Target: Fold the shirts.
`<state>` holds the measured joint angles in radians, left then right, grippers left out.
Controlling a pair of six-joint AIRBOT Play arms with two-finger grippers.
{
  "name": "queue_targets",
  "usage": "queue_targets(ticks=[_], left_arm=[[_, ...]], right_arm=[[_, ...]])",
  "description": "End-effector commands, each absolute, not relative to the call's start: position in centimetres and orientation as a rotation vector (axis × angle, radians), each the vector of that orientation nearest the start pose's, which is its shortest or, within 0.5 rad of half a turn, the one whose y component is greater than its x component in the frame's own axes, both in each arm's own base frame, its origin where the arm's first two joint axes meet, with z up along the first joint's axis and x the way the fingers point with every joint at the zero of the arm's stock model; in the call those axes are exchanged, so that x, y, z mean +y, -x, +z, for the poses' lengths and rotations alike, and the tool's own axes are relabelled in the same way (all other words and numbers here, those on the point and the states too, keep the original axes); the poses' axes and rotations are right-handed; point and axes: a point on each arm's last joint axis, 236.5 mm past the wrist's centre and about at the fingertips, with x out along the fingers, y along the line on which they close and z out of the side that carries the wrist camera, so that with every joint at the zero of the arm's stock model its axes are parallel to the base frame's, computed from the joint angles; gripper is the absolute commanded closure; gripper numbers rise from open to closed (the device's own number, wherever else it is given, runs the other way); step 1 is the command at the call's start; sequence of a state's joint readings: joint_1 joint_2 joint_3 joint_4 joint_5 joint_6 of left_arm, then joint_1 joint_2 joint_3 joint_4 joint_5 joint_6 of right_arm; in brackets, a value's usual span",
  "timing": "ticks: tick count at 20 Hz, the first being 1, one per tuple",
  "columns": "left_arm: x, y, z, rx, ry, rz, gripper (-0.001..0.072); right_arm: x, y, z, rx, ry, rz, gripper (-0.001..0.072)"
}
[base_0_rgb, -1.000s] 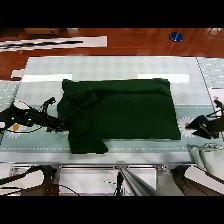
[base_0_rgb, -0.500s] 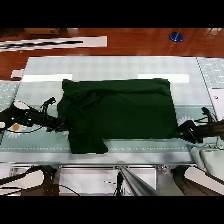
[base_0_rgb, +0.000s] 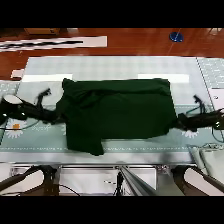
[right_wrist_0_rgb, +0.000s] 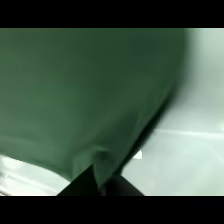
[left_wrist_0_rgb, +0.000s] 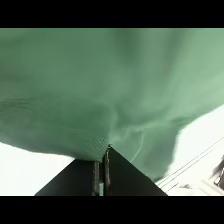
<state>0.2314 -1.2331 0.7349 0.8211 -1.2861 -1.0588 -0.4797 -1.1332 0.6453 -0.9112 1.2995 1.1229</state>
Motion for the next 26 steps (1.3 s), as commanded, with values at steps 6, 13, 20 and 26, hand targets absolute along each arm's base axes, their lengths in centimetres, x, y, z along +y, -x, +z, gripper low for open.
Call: queue_targets(ticks=[6, 13, 20, 26], left_arm=[[-10.8, -27.9, 41.0, 0.103, 0.109, -0.565, 0.0682], [-8.9, -10.5, 55.5, -0.301, -0.071, -0.262, 0.0682], [-8.2, -3.4, 51.4, -0.09, -0.051, -0.148, 0.0682], [-6.6, -7.3, 42.6, 0.32, -0.051, -0.154, 0.0682]], right_arm=[[6.9, -31.2, 39.0, 0.156, -0.414, 0.541, 0.0679], [4.7, -18.5, 55.6, -0.176, -0.104, 0.111, 0.068], [4.3, -11.2, 49.3, 0.106, 0.014, -0.078, 0.068], [2.8, -12.2, 41.8, 0.425, -0.014, -0.055, 0.068]])
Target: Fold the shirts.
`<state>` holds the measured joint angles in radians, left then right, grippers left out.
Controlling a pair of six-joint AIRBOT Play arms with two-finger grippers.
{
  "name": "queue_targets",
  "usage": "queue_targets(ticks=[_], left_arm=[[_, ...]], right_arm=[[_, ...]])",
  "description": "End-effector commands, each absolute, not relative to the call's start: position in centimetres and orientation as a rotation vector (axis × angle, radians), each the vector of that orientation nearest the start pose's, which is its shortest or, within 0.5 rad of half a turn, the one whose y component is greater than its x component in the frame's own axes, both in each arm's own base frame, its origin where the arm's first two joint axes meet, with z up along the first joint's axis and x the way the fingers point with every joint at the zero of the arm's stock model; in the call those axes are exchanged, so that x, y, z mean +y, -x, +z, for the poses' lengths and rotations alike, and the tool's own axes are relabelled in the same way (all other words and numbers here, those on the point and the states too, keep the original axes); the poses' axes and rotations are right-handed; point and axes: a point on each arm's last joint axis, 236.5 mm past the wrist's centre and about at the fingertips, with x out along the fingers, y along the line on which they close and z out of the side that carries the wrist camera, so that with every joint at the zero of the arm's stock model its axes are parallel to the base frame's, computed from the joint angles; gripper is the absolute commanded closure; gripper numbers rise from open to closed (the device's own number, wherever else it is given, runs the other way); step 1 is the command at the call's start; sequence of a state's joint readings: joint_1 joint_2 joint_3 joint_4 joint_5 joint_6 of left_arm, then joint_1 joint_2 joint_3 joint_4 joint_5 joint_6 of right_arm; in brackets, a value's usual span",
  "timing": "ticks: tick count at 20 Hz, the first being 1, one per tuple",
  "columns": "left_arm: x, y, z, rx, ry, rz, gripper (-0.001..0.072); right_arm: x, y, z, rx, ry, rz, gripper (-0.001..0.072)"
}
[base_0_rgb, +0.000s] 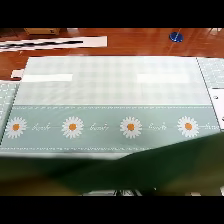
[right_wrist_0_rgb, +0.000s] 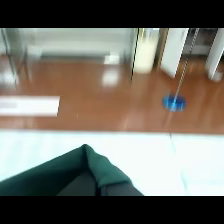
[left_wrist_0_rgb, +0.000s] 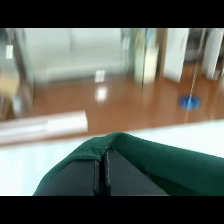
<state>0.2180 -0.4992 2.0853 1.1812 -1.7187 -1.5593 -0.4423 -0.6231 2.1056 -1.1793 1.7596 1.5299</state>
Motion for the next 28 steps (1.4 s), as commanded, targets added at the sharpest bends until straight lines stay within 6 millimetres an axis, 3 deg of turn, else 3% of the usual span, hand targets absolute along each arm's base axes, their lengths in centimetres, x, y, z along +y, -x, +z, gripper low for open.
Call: queue_targets(ticks=[1, 5, 7, 10, 13, 15, 18, 20, 22, 25, 28], left_arm=[[-5.9, -9.1, 40.8, 0.396, -0.036, -0.144, 0.0682], [-4.4, -16.6, 29.0, 0.786, 0.017, -0.203, 0.0682], [-4.5, -21.3, 24.0, 0.842, 0.084, -0.247, 0.0682], [-6.2, -28.7, 19.3, 0.799, 0.234, -0.343, 0.0681], [-4.5, -35.3, 15.4, 0.803, 0.271, -0.309, 0.0681], [-4.2, -38.5, 12.4, 0.837, 0.296, -0.326, 0.068], [-4.5, -41.9, 7.2, 0.934, 0.414, -0.337, 0.068], [-4.9, -43.6, 4.7, 0.969, 0.459, -0.338, 0.0681], [-5.1, -45.8, 3.5, 0.951, 0.455, -0.316, 0.068], [-5.7, -49.3, 3.2, 0.857, 0.401, -0.286, 0.068], [-7.3, -51.1, 1.4, 0.828, 0.375, -0.272, 0.0681]], right_arm=[[1.7, -13.4, 39.8, 0.501, -0.034, -0.061, 0.068], [-0.1, -19.4, 27.9, 0.878, -0.084, 0.02, 0.0681], [-1.3, -23.7, 23.5, 0.953, -0.137, 0.02, 0.0681], [-1.9, -31.1, 19.5, 0.984, -0.232, 0.064, 0.0681], [-2.1, -39.1, 16.8, 0.909, -0.323, 0.122, 0.068], [-2.5, -42.8, 14.5, 0.888, -0.397, 0.123, 0.0681], [-2.9, -45.9, 10.5, 0.915, -0.471, 0.118, 0.068], [-3.7, -47.7, 8.8, 0.896, -0.476, 0.104, 0.0681], [-4.8, -49.6, 7.8, 0.85, -0.46, 0.082, 0.0681], [-6.4, -51.7, 6.2, 0.799, -0.421, 0.047, 0.0681], [-7.4, -52.9, 4.0, 0.8, -0.419, 0.019, 0.0681]])
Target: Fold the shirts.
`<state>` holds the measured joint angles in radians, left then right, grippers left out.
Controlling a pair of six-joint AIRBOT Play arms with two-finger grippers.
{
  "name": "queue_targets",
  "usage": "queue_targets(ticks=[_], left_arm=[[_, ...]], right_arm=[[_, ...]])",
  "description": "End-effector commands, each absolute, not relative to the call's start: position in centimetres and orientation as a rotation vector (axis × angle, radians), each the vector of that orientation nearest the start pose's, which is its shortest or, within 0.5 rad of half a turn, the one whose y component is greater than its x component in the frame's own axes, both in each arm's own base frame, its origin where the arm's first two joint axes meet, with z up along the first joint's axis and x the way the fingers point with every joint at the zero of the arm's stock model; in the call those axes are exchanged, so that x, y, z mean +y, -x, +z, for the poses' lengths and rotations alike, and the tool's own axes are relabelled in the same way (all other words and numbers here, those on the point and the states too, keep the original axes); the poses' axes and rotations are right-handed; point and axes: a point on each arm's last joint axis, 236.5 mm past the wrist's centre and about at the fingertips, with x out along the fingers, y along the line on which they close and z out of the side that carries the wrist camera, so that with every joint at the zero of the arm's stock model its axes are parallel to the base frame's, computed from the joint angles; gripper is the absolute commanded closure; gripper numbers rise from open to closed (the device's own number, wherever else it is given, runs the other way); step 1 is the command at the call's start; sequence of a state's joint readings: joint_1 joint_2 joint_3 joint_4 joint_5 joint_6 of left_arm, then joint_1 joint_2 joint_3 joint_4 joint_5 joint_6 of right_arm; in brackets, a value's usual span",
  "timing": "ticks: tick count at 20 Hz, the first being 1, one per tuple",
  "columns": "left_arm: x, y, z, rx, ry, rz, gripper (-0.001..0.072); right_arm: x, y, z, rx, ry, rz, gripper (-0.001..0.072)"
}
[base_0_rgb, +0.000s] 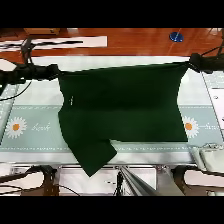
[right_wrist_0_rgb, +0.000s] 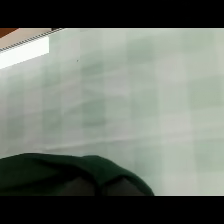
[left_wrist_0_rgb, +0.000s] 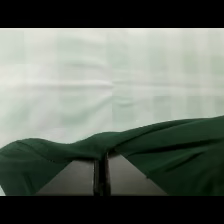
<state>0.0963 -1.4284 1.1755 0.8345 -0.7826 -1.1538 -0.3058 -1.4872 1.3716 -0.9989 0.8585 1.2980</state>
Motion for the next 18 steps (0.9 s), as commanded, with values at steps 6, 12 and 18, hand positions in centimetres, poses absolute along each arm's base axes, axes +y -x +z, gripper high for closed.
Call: queue_targets(ticks=[6, 12, 18], left_arm=[[-8.7, -52.4, -1.8, 0.834, 0.361, -0.251, 0.0681], [-10.3, -50.1, -1.6, 0.926, 0.394, -0.317, 0.0682], [-11.9, -43.7, -4.2, 1.247, 0.51, -0.333, 0.0682]], right_arm=[[-7.6, -53.2, -0.9, 0.876, -0.389, 0.033, 0.068], [-6.8, -51.0, 0.5, 0.936, -0.357, 0.1, 0.0681], [-7.2, -43.4, -3.2, 1.291, -0.299, 0.078, 0.0681]])
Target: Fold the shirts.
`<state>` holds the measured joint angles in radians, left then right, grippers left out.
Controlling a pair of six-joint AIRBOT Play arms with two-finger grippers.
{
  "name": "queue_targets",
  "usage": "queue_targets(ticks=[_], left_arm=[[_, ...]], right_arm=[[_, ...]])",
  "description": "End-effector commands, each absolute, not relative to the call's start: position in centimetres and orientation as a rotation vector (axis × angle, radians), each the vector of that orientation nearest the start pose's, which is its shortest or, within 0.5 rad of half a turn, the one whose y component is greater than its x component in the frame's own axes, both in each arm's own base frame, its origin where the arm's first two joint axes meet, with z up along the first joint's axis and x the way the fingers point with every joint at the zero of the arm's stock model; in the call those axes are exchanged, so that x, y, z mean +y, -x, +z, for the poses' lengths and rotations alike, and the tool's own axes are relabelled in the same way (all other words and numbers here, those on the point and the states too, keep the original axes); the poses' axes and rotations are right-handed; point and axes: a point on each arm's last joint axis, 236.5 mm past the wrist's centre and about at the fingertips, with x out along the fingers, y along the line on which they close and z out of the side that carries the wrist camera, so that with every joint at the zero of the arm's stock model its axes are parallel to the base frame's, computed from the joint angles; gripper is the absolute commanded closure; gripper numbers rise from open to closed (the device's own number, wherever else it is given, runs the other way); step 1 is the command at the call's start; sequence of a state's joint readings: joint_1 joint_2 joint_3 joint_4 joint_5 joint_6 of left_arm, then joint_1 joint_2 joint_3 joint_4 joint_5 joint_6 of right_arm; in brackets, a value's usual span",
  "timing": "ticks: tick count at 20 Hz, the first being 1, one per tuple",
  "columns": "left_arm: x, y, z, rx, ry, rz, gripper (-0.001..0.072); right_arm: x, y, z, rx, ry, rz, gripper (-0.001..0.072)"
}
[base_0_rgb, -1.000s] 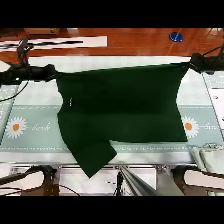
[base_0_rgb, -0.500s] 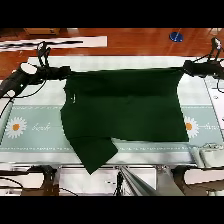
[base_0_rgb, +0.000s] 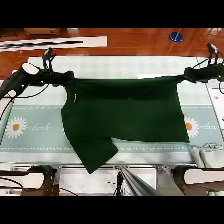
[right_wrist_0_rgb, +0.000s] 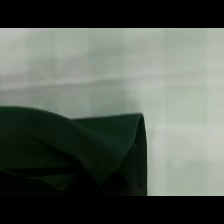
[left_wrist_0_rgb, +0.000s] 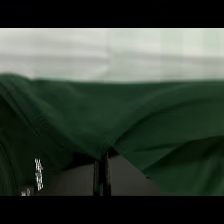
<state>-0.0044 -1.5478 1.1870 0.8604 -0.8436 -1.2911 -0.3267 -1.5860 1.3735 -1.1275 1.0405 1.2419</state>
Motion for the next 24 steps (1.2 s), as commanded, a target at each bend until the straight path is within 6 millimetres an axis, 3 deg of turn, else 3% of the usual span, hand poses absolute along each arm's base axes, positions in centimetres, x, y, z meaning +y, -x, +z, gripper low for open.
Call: queue_targets(ticks=[1, 6, 10, 11, 12, 14, 16, 17, 19, 20, 22, 24], left_arm=[[-11.4, -43.0, -4.7, 1.282, 0.496, -0.31, 0.0682], [-9.4, -41.3, -6.4, 1.375, 0.423, -0.233, 0.0682], [-10.3, -41.3, -7.0, 1.389, 0.454, -0.242, 0.0674], [-10.6, -41.5, -7.0, 1.382, 0.46, -0.244, 0.062], [-10.6, -41.8, -6.9, 1.369, 0.464, -0.243, 0.0494], [-10.3, -42.1, -6.5, 1.359, 0.468, -0.239, 0.0316], [-9.1, -41.7, -5.1, 1.379, 0.448, -0.275, 0.0307], [-8.1, -41.2, -4.1, 1.393, 0.437, -0.296, 0.0307], [-5.7, -39.0, -1.7, 1.428, 0.422, -0.338, 0.0307], [-4.8, -37.2, -0.7, 1.446, 0.397, -0.383, 0.0305], [-3.6, -33.1, 0.3, 1.461, 0.37, -0.439, 0.0135], [-2.6, -29.5, -0.2, 1.439, 0.416, -0.396, 0.0093]], right_arm=[[-7.5, -43.2, -3.3, 1.299, -0.284, 0.072, 0.0681], [-9.2, -43.1, -3.9, 1.309, -0.249, 0.004, 0.068], [-6.9, -42.4, -5.8, 1.385, -0.317, 0.058, 0.0679], [-6.5, -42.2, -6.2, 1.401, -0.333, 0.07, 0.0677], [-6.1, -42.3, -6.6, 1.409, -0.341, 0.079, 0.0623], [-6.1, -42.3, -6.6, 1.408, -0.336, 0.083, 0.0341], [-7.9, -41.4, -5.4, 1.406, -0.285, 0.049, 0.0221], [-9.7, -40.3, -4.5, 1.423, -0.225, 0.017, 0.0216], [-13.1, -37.0, -2.3, 1.47, -0.216, -0.077, 0.0215], [-13.5, -35.6, -1.5, 1.474, -0.272, -0.081, 0.0216], [-13.1, -33.6, -0.2, 1.405, -0.404, -0.039, 0.0223], [-12.9, -31.6, 0.5, 1.301, -0.495, -0.008, 0.0223]])
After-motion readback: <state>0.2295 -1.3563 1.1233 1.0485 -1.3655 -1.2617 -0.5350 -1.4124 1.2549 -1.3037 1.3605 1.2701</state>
